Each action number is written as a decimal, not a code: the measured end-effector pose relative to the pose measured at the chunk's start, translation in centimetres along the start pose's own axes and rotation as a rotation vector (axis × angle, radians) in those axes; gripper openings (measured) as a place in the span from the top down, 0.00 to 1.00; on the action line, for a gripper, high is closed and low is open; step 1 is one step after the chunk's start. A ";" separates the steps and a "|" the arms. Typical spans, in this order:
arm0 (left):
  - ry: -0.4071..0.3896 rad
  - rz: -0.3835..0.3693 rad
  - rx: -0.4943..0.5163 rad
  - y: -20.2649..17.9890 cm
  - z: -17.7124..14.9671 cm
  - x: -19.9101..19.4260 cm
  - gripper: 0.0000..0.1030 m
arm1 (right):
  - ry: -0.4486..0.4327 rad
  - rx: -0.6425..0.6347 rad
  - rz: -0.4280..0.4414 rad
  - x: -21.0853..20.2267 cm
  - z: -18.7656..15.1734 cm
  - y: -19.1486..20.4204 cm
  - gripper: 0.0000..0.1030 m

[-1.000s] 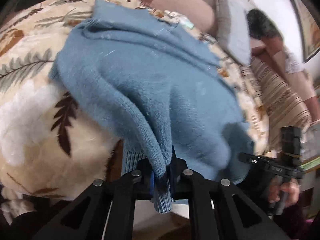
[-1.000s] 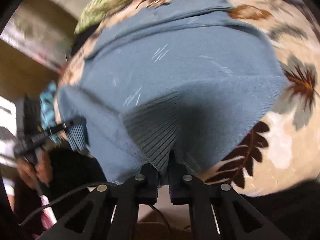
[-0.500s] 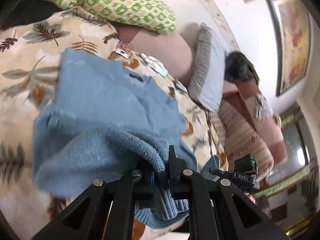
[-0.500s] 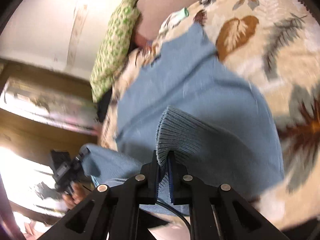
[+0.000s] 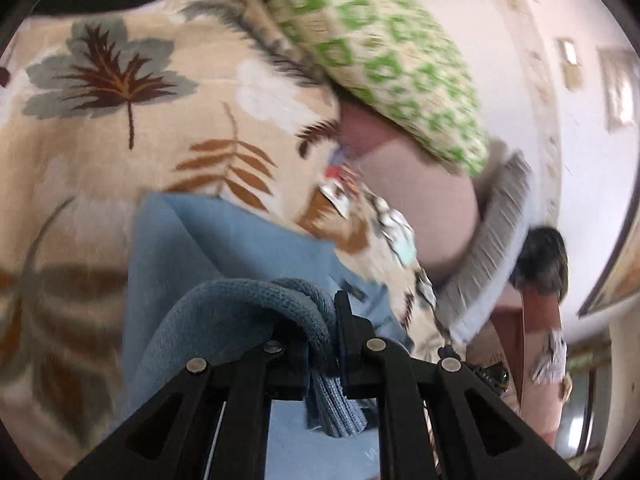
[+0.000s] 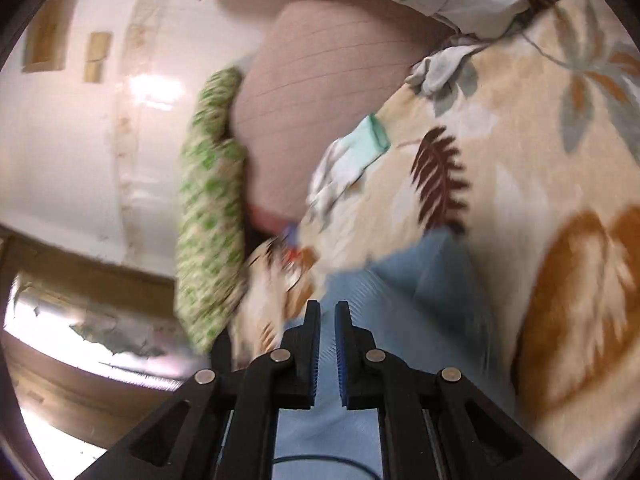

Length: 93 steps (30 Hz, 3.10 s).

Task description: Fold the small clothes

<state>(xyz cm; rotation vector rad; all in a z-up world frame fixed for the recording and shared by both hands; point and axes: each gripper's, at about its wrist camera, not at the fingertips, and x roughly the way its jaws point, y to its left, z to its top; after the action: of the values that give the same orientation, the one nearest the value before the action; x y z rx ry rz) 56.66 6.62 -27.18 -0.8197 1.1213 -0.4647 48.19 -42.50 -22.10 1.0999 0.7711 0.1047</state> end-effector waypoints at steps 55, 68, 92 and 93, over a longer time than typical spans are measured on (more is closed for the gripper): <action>-0.174 0.391 0.094 5.8 -8.9 -8.1 0.34 | -0.190 -0.333 -0.529 1.7 3.0 -0.6 0.84; -0.153 0.289 0.068 6.7 -8.1 -6.9 0.16 | 0.242 -0.782 -0.239 3.7 -20.7 7.2 0.84; -0.157 0.296 0.487 -10.7 -14.4 -4.3 0.71 | 0.224 -0.429 -0.069 -1.9 -16.7 0.6 0.81; -0.150 0.298 0.525 -12.9 -15.3 -3.6 0.72 | 0.198 -0.404 -0.062 -3.4 -15.5 0.2 0.81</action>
<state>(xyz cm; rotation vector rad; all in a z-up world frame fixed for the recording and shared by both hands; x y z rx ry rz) 42.08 -4.14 -18.03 -0.2186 0.9032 -0.4131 36.27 -32.08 -23.77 0.6874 0.9135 0.3074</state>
